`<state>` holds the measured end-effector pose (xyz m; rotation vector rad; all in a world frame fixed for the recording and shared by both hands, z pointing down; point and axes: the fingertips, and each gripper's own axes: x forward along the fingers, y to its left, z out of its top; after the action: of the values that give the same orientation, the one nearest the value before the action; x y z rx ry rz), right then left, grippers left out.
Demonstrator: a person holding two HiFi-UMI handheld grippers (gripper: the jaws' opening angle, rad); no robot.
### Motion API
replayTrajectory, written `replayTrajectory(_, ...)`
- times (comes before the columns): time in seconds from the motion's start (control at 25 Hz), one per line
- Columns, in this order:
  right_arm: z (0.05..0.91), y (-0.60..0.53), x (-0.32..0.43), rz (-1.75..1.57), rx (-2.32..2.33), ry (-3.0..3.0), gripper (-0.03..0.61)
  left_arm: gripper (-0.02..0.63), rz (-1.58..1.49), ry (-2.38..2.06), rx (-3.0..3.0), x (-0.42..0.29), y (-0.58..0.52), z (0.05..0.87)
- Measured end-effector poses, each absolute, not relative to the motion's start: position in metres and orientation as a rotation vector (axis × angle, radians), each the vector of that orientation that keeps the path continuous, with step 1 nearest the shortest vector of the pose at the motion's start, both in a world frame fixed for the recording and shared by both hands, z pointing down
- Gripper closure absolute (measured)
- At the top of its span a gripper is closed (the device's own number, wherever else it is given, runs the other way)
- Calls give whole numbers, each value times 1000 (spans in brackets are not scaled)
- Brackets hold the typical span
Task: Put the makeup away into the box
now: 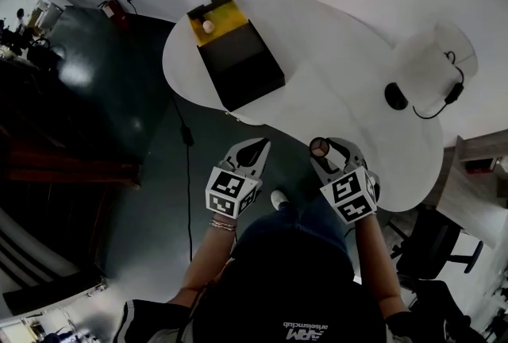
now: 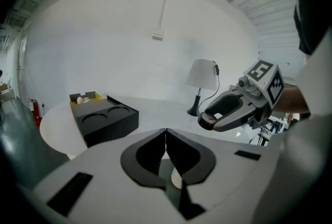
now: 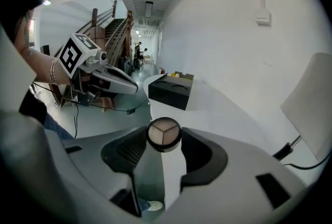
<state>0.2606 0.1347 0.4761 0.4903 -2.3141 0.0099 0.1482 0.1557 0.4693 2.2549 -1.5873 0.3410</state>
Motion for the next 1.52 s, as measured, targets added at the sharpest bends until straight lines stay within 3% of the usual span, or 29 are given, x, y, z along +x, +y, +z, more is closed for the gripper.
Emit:
replayTrajectory(0.88,464,143,115,-171,129,-2400,354,595,260,-1901,2030,29,200,456)
replayTrajectory(1.52,454,80,-24,-200,-19,-2453,354,595,223,-1973,1956,-79,134,452)
